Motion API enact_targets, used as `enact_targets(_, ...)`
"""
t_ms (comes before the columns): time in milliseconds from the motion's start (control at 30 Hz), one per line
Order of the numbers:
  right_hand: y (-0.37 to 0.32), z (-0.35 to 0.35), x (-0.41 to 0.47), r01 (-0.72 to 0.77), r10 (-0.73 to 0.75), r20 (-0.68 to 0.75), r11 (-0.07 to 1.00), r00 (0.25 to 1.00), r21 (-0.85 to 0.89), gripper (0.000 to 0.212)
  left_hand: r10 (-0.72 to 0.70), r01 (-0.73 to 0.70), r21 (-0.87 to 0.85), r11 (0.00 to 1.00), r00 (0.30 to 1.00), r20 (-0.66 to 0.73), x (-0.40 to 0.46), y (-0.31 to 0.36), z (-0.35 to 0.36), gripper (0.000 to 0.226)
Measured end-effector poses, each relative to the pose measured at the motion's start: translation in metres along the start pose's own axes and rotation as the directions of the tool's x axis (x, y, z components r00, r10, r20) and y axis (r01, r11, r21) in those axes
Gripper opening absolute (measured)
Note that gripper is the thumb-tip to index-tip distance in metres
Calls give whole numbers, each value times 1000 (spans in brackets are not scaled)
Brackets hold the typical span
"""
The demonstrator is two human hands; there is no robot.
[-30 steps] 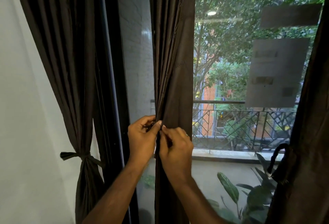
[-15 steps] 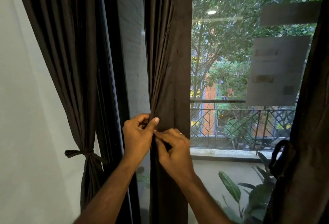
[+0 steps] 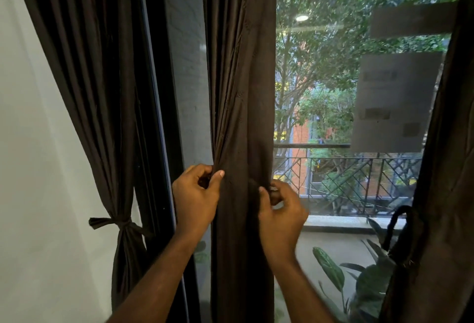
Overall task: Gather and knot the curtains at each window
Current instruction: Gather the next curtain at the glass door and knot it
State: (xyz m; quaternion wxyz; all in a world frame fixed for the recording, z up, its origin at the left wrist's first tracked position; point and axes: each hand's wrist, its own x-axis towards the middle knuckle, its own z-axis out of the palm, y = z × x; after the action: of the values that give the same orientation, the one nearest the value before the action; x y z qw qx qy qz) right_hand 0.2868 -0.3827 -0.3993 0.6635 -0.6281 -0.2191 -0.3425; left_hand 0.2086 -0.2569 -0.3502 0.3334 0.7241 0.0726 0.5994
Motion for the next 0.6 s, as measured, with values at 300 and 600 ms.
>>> enact_targets(300,-19,30,-27,402,-374,203,908,905,-117,35,-59,61,-95,994,998,20,-5,2,5,12)
enact_targets(600,-30,39,-33,481,-418,308,861,855,-166,36,-111,133,-217,967,987,112,-3,2,-7,14)
